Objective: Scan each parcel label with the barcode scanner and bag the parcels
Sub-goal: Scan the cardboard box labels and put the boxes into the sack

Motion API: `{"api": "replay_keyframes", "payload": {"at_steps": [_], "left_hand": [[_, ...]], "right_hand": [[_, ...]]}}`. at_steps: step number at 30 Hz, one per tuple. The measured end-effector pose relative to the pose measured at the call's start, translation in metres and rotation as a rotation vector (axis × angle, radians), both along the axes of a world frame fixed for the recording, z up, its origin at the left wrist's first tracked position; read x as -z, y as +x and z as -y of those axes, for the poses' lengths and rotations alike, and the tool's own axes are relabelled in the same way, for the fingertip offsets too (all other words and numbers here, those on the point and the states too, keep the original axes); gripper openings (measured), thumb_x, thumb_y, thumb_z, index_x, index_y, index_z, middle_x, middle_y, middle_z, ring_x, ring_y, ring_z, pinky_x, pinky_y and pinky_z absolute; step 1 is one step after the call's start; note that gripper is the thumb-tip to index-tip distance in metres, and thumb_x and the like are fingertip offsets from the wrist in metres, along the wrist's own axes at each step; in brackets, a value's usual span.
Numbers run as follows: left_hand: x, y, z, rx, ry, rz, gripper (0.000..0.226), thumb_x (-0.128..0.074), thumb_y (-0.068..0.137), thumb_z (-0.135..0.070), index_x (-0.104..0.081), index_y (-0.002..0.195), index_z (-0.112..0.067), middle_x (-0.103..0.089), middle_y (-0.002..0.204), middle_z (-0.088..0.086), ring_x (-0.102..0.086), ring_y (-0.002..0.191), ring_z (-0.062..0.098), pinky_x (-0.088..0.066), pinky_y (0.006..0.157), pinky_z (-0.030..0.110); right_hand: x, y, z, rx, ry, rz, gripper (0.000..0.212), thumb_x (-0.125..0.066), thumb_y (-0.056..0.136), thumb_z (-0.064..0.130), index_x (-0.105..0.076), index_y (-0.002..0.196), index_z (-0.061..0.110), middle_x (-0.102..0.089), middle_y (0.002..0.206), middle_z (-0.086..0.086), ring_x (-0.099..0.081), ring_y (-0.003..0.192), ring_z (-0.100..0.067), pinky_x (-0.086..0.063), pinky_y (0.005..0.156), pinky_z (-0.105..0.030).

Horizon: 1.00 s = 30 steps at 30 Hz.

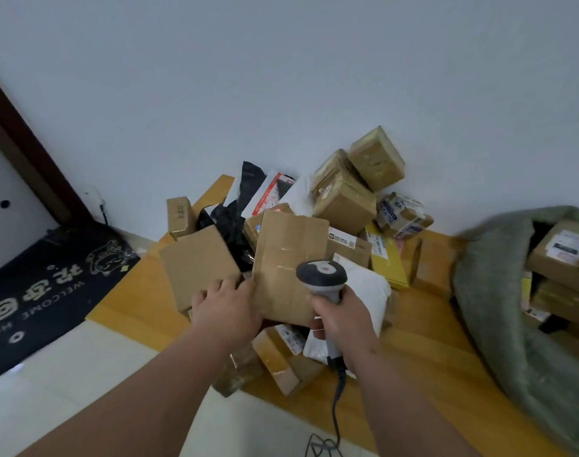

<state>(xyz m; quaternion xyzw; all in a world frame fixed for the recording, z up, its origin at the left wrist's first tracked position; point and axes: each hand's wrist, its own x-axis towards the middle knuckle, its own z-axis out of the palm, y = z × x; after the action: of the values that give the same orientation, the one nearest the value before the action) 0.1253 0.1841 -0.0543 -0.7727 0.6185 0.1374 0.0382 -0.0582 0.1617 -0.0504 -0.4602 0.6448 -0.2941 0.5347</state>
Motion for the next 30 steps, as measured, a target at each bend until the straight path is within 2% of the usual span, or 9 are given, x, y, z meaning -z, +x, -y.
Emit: {"api": "replay_keyframes", "payload": {"at_steps": [3, 8, 13, 18, 22, 25, 28, 30], "left_hand": [[0.004, -0.007, -0.003, -0.021, 0.002, -0.017, 0.059, -0.042, 0.093, -0.058, -0.032, 0.146, -0.033, -0.034, 0.151, -0.003, -0.031, 0.139, 0.024, -0.026, 0.112, 0.047], [0.005, -0.012, 0.007, -0.017, -0.039, 0.007, 0.061, -0.044, 0.093, -0.054, -0.029, 0.147, -0.031, -0.035, 0.149, -0.003, -0.030, 0.138, 0.023, -0.024, 0.111, 0.046], [0.005, -0.006, 0.031, 0.005, -0.050, 0.027, 0.068, -0.044, 0.093, -0.052, -0.020, 0.150, -0.026, -0.037, 0.149, -0.003, -0.031, 0.138, 0.022, -0.025, 0.110, 0.045], [0.005, 0.002, 0.058, 0.046, 0.041, 0.035, 0.075, -0.044, 0.092, -0.054, -0.011, 0.153, -0.023, -0.042, 0.147, -0.001, -0.036, 0.135, 0.022, -0.027, 0.107, 0.045], [0.011, 0.005, 0.074, 0.104, 0.094, 0.047, 0.081, -0.046, 0.092, -0.050, -0.004, 0.154, -0.020, -0.050, 0.138, 0.002, -0.042, 0.128, 0.024, -0.030, 0.099, 0.045], [0.014, 0.004, 0.081, 0.122, 0.067, 0.023, 0.080, -0.044, 0.094, -0.047, -0.001, 0.154, -0.019, -0.047, 0.139, 0.005, -0.046, 0.125, 0.025, -0.032, 0.100, 0.045], [0.012, 0.005, 0.084, 0.100, 0.013, -0.091, 0.079, -0.045, 0.096, -0.041, 0.003, 0.155, -0.018, -0.038, 0.145, 0.006, -0.046, 0.127, 0.025, -0.032, 0.105, 0.046], [0.005, 0.005, 0.087, 0.077, -0.066, -0.206, 0.074, -0.044, 0.098, -0.038, -0.002, 0.155, -0.017, -0.031, 0.149, 0.006, -0.040, 0.131, 0.026, -0.036, 0.107, 0.047]], "right_hand": [[0.007, -0.003, 0.001, 0.007, 0.002, -0.016, 0.025, -0.065, 0.091, 0.027, -0.057, 0.113, 0.018, -0.067, 0.093, -0.008, -0.070, 0.084, -0.024, -0.059, 0.071, -0.033], [0.011, -0.010, 0.009, 0.072, -0.020, 0.002, 0.024, -0.067, 0.089, 0.026, -0.056, 0.110, 0.022, -0.066, 0.095, -0.002, -0.069, 0.092, -0.025, -0.061, 0.078, -0.038], [0.011, -0.001, 0.026, 0.122, -0.032, -0.009, 0.028, -0.069, 0.085, 0.032, -0.054, 0.109, 0.028, -0.066, 0.097, 0.001, -0.066, 0.094, -0.022, -0.056, 0.090, -0.052], [0.013, 0.015, 0.042, 0.149, 0.012, 0.011, 0.035, -0.067, 0.089, 0.031, -0.052, 0.120, 0.026, -0.062, 0.101, 0.005, -0.061, 0.095, -0.016, -0.055, 0.094, -0.050], [0.017, 0.029, 0.048, 0.152, 0.035, -0.046, 0.044, -0.066, 0.090, 0.032, -0.050, 0.131, 0.023, -0.064, 0.112, -0.003, -0.062, 0.104, -0.026, -0.051, 0.098, -0.048], [0.019, 0.033, 0.050, 0.185, 0.050, -0.027, 0.052, -0.066, 0.091, 0.032, -0.046, 0.138, 0.025, -0.060, 0.119, 0.000, -0.059, 0.113, -0.026, -0.048, 0.102, -0.048], [0.019, 0.033, 0.050, 0.245, 0.061, 0.060, 0.057, -0.066, 0.092, 0.033, -0.042, 0.144, 0.028, -0.054, 0.124, 0.004, -0.052, 0.121, -0.024, -0.044, 0.103, -0.041], [0.017, 0.031, 0.049, 0.293, 0.036, 0.133, 0.053, -0.067, 0.092, 0.033, -0.044, 0.140, 0.032, -0.053, 0.123, 0.007, -0.051, 0.118, -0.020, -0.043, 0.101, -0.038]]}}
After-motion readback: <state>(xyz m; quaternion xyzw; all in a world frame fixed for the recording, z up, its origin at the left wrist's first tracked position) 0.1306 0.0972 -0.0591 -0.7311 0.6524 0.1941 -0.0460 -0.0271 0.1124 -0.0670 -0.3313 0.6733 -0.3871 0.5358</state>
